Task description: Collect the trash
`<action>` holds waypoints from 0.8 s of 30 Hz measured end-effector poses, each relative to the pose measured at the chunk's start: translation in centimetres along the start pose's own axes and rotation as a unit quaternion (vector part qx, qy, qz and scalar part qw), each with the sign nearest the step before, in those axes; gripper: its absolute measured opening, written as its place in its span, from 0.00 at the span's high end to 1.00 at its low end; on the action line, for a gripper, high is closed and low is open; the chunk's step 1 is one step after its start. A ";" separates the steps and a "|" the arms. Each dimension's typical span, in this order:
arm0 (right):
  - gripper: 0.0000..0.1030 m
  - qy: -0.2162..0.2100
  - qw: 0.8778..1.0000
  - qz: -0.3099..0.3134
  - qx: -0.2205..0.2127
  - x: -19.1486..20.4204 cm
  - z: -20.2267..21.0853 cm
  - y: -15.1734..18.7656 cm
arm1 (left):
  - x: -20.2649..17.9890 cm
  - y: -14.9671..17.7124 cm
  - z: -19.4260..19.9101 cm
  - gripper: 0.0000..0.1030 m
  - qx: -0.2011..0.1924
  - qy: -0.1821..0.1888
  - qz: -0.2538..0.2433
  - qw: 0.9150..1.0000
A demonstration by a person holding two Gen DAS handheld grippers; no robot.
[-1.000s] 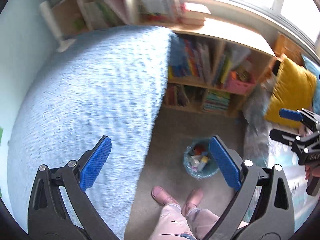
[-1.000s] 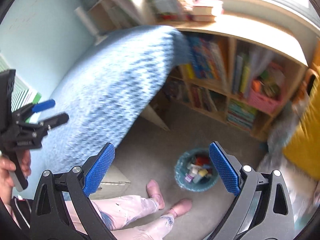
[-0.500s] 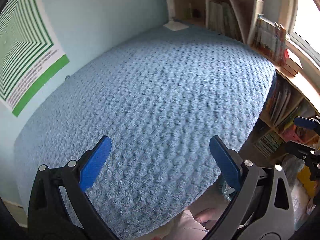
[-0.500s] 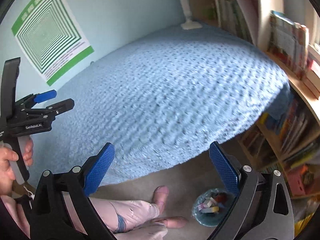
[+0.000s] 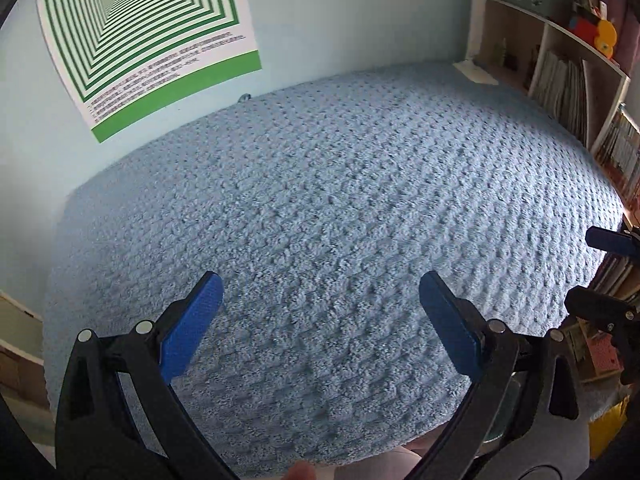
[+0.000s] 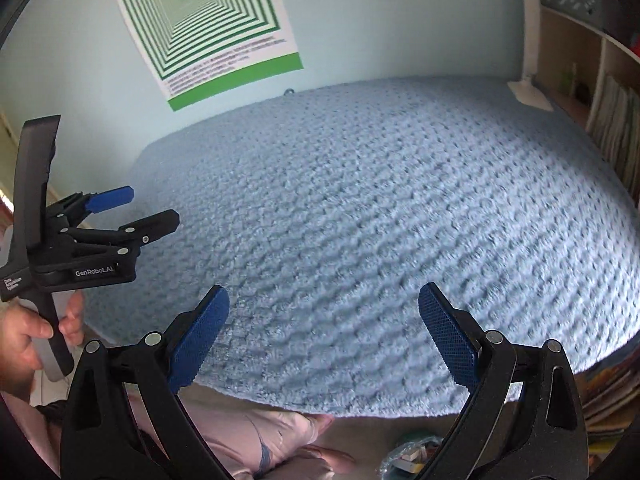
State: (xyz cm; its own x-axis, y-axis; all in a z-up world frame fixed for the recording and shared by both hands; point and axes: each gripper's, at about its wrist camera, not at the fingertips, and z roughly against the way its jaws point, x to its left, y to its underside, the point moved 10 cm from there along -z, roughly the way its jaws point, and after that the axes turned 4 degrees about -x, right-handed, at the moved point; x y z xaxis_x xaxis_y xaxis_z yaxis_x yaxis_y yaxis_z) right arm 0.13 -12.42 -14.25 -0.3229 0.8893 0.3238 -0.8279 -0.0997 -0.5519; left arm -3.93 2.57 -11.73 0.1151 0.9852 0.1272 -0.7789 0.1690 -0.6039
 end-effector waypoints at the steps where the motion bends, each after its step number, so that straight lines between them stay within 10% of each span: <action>1: 0.08 -0.004 1.000 0.006 0.001 0.4 -0.4 -0.3 | 0.7 0.1 0.0 0.07 0.000 -0.005 0.007 1.000; 24: 0.08 -0.019 0.996 0.083 0.042 5.9 -5.4 -2.9 | 9.1 2.7 -0.4 0.07 0.010 -0.092 0.105 0.990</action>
State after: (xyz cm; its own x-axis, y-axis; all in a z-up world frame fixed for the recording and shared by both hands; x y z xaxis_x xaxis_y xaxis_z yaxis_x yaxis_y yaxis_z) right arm 3.11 -4.43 -14.90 -0.4732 0.8407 0.2632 -0.7968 -0.2811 -0.5348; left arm -4.74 12.00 -12.54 -0.1641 0.9761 0.1422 -0.7865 -0.0424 -0.6162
